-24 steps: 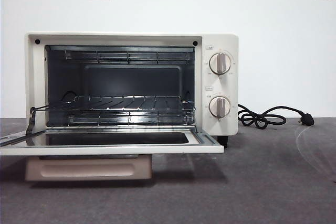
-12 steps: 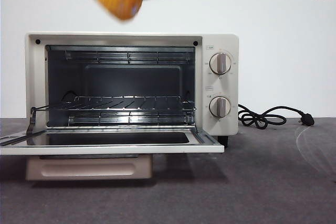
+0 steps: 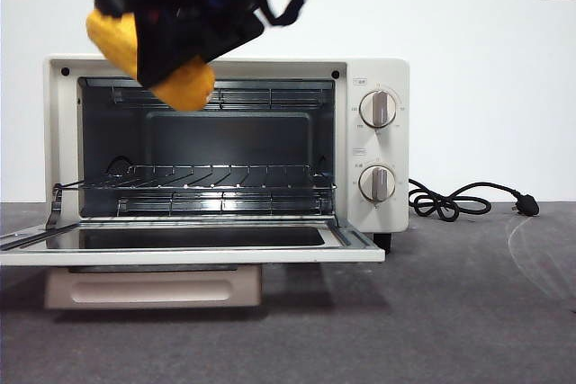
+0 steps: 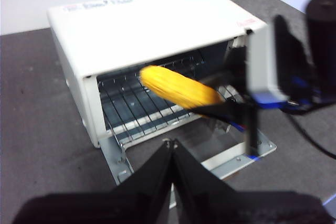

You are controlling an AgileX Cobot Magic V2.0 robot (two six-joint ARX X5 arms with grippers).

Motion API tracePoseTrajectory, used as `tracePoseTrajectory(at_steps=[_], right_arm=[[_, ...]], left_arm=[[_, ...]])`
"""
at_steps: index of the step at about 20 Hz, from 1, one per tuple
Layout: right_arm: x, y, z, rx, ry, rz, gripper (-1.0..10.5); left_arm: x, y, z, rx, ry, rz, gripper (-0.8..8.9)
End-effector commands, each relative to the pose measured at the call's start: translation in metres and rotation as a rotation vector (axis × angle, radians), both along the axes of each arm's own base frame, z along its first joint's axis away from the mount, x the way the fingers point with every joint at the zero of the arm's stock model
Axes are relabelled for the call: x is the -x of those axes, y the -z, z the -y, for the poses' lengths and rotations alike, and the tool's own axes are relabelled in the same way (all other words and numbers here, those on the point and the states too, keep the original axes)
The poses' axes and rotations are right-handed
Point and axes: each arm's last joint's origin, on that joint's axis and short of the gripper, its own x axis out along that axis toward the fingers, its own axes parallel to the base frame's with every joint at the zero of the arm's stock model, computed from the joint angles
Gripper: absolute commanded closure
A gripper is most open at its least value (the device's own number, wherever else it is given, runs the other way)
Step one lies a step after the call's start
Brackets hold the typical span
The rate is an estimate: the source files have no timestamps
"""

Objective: Take the corn from the table,put the corn in the oven

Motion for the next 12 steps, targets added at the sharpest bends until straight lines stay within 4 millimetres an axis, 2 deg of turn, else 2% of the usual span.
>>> tracePoseTrajectory(at_steps=[1, 6, 12], right_arm=[[-0.009, 0.007, -0.013, 0.106, -0.033, 0.078, 9.6], [-0.022, 0.019, -0.031, 0.238, -0.041, 0.14, 9.6], [-0.034, 0.041, -0.036, 0.384, -0.018, 0.195, 9.6]], left_arm=[[0.001, 0.003, -0.001, 0.0, -0.007, -0.018, 8.19], [0.003, 0.006, -0.002, -0.011, -0.012, -0.043, 8.19], [0.003, 0.006, -0.002, -0.011, -0.012, -0.042, 8.19]])
